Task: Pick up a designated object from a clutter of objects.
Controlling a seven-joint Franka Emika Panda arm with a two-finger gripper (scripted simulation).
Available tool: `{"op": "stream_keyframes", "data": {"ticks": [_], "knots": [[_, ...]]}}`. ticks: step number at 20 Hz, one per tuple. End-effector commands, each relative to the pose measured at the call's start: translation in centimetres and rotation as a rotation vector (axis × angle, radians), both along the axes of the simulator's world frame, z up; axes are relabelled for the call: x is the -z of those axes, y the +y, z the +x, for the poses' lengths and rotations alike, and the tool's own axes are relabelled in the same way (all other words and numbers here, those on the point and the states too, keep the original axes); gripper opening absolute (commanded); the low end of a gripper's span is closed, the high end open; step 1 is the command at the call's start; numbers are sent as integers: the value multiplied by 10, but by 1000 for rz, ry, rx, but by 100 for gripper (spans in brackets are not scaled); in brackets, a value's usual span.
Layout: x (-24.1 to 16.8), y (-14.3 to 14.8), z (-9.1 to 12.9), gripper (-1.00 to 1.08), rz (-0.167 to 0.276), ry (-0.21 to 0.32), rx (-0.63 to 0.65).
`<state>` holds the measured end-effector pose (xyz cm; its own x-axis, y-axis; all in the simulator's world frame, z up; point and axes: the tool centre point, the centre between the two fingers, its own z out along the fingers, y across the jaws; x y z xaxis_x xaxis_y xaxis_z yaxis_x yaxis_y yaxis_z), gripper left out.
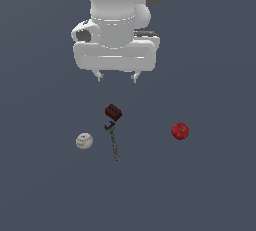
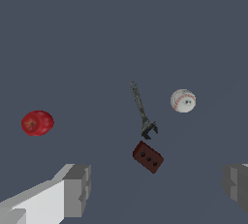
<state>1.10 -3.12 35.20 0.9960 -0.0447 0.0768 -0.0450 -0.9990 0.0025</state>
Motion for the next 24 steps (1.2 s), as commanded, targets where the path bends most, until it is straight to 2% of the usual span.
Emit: {"op": "stream_keyframes", "data": {"ticks": [1,14,24], "knots": [[0,0,0,100,0,0,0],[-10,22,1,100,22,-14,-4],[5,37,8,100,34,-7,39]]}}
